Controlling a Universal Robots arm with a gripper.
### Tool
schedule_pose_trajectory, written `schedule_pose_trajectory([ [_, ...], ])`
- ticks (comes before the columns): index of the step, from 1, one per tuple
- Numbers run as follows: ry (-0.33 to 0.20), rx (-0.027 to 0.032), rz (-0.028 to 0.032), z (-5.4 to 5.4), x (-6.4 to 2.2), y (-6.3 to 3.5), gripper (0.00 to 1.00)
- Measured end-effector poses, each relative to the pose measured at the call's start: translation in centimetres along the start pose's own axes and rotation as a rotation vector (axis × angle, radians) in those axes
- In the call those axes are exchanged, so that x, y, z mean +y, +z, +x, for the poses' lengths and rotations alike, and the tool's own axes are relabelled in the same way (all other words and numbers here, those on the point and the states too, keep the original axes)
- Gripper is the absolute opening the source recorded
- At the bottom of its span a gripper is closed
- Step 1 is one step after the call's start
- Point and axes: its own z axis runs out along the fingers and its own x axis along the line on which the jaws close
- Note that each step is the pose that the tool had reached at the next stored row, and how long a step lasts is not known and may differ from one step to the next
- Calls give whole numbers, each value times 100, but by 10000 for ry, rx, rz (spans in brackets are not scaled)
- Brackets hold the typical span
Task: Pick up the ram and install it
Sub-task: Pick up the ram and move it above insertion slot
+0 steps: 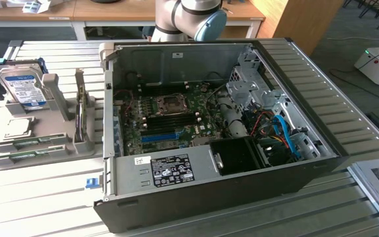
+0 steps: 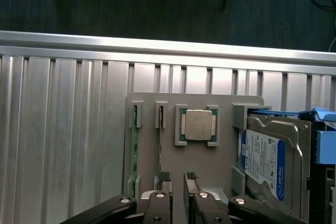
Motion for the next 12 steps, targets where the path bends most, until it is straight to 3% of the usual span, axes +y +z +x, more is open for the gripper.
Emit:
schedule_pose_trajectory([
  [12,0,0,0,5,-4,217,24],
])
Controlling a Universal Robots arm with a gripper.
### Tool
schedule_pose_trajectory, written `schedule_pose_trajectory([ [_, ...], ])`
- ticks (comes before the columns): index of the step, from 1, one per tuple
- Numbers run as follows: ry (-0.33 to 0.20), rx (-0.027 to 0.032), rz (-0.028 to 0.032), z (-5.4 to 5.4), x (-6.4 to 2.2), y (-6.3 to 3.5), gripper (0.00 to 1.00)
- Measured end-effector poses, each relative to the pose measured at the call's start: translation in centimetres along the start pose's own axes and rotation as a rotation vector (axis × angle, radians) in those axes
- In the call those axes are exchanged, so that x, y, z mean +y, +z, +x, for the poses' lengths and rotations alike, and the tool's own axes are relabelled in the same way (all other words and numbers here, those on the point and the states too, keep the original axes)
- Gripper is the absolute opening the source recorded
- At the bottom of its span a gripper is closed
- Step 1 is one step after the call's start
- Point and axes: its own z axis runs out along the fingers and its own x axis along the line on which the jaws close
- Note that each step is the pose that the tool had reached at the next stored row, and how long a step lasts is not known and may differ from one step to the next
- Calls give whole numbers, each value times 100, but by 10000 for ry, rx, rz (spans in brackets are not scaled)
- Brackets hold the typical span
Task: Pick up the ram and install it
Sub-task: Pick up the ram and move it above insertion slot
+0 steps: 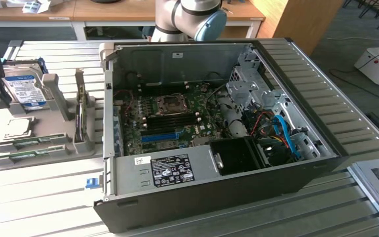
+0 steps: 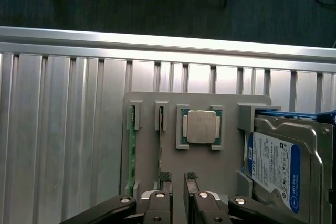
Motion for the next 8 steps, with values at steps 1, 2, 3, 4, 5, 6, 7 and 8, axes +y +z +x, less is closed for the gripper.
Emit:
schedule_pose_trajectory([
  [1,0,0,0,1,0,19,24],
  [2,0,-1,1,1,-1,38,24],
  [3,0,0,1,1,-1,56,24],
  [4,0,-1,1,2,-1,74,24],
  [5,0,-1,1,2,-2,92,24],
  [6,0,-1,1,3,-2,111,24],
  [7,0,-1,2,3,-2,128,24],
  [8,0,-1,1,4,-3,145,24],
])
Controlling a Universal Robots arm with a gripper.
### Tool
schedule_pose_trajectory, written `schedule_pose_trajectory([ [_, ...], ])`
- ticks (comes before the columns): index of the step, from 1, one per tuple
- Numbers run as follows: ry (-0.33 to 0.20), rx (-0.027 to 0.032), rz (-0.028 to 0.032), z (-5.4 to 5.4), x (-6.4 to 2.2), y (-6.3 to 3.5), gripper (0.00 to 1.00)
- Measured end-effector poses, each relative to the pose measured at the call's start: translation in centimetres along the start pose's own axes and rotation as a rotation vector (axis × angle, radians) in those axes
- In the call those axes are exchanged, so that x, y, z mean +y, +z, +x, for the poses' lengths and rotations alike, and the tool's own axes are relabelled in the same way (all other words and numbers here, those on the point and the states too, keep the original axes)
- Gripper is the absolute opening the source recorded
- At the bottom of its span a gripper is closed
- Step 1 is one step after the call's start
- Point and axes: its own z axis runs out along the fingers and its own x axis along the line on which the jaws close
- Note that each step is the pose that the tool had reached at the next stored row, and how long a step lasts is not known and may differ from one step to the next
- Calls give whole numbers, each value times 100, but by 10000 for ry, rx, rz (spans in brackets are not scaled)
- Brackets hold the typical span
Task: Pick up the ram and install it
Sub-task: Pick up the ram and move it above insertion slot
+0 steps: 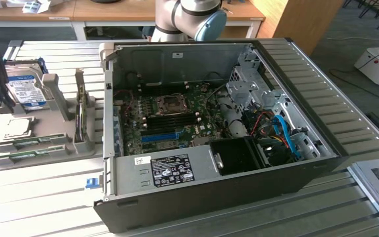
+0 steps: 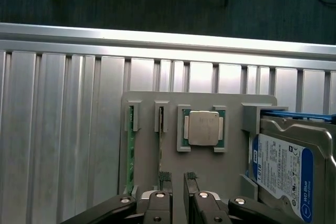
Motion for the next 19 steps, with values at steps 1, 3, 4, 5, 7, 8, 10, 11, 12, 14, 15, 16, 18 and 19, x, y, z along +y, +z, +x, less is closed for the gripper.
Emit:
schedule_pose_trajectory([
  [1,0,0,-1,0,0,17,24],
  [3,0,0,0,1,-1,52,24],
  [4,0,1,-1,2,-1,70,24],
  [5,0,0,0,2,-1,87,24],
  [7,0,0,0,3,-2,120,24],
  [8,1,0,0,3,-2,135,24],
  [10,0,0,0,4,-3,166,24],
  [11,0,0,0,4,-3,182,24],
  [12,0,-1,1,5,-4,198,24],
  [14,0,0,-1,6,-4,227,24],
  [15,1,0,-1,6,-4,242,24],
  [16,0,0,0,7,-5,272,24],
  [18,0,0,0,7,-5,301,24],
  [19,0,1,-1,8,-5,315,24],
])
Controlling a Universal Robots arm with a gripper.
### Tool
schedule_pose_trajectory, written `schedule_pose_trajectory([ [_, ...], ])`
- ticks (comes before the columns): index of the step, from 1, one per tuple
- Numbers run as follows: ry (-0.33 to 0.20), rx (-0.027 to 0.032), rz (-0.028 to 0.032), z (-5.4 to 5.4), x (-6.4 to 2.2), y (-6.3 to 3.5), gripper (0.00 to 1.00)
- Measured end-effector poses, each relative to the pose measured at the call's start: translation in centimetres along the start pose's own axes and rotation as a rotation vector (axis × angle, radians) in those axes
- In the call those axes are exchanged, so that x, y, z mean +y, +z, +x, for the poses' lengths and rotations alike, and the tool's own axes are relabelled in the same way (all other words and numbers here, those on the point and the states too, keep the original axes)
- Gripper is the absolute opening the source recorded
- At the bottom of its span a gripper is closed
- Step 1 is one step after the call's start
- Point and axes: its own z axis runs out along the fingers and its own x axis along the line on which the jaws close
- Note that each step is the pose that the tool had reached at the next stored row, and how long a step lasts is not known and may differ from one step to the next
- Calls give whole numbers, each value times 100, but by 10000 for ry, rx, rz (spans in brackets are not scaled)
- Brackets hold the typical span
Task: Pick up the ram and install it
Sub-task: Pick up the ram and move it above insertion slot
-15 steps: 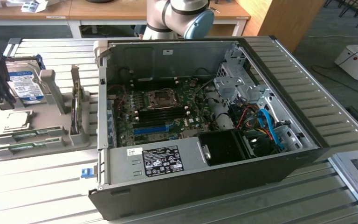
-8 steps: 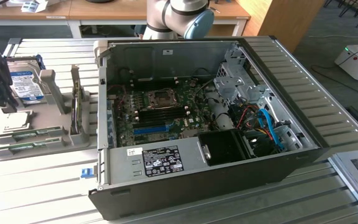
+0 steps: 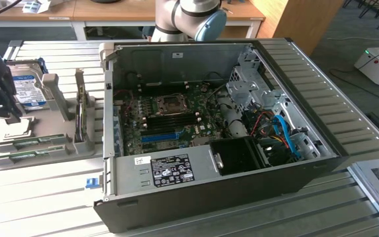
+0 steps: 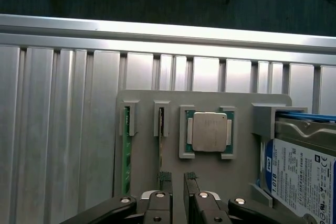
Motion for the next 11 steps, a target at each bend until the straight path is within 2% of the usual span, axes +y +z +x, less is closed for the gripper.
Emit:
schedule_pose_trajectory([
  [5,0,0,1,2,-1,68,24],
  [11,0,0,0,2,-1,73,24],
])
